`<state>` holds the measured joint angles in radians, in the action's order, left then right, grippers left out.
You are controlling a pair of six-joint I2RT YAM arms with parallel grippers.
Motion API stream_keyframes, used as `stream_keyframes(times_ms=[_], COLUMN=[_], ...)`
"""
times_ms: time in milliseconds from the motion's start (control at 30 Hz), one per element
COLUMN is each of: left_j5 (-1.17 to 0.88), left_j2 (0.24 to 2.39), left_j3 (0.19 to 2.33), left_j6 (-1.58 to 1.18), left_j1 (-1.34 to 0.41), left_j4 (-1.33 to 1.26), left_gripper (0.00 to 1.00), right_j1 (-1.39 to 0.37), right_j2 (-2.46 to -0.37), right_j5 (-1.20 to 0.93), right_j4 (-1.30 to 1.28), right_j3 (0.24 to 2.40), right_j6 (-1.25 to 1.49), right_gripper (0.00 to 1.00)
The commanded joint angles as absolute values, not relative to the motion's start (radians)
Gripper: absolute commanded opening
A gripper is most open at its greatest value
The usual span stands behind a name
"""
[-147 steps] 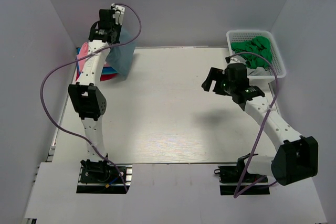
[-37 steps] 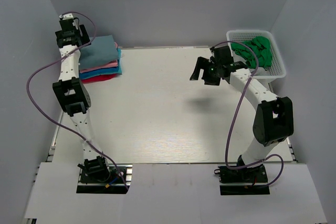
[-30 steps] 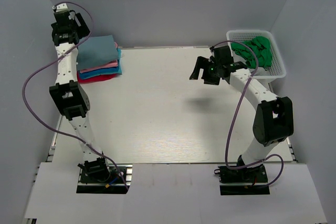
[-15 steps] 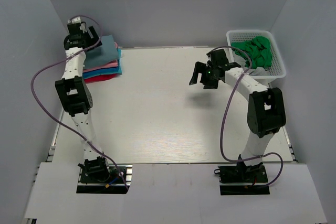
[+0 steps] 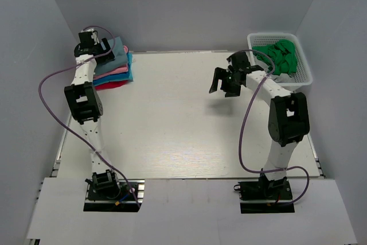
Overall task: Fold and stack the t-shirts
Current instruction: Put the neatly folded tshirt into the corner of the board with the left arm
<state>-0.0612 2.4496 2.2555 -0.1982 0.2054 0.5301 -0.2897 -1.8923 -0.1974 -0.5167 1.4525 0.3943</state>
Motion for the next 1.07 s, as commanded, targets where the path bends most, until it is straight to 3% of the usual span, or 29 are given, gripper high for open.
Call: stream_keyframes(times_ms=[0,200,367,467,500,567,700,800,1033], left_j5=[-0.041,-0.072,-0.113,-0.227,-0.257,-0.355,-0.627,-0.589,-0.436], left_j2=[2.326,2.062,1.841,1.565,1.486,1.288,1.134,1.054,0.976], left_j3=[2.253,2.26,2.156,1.77,1.533,1.348,1.007,0.92,0.982], left_j6=[-0.181,-0.219,-0.323,-0.399,-0.419,-0.462,-0.462,-0.462,-0.36], left_j1=[0.202,0.202,0.193,0.18,0.166,0.157,0.135,0.114,0.114], left_j4=[0.594,0.609,0.809,0.694,0.63,0.496,0.411,0.46,0.589], left_gripper=[1.0,1.0,1.0,1.0,1.0,1.0,1.0,1.0,1.0], right_j1=[-0.285,-0.282,-0.284,-0.287,-0.284,-0.282,-0.284,-0.287,-0.285], right_j2=[-1.799,-1.607,-1.384,-1.248,-1.22,-1.14,-0.956,-0.889,-0.893], right_j5=[-0.206,-0.215,-0.123,-0.095,-0.095,-0.089,-0.072,-0.049,-0.071], right_j4=[-0.483,-0.388,-0.358,-0.335,-0.324,-0.284,-0.25,-0.268,-0.293], right_j3=[1.482,1.382,1.238,1.091,1.059,0.943,0.812,0.764,0.745], right_j6=[0.362,0.359,0.356,0.37,0.392,0.417,0.468,0.477,0.488], right_gripper=[0.9,0.9,0.9,0.9,0.9,0.9,0.9,0.9,0.9])
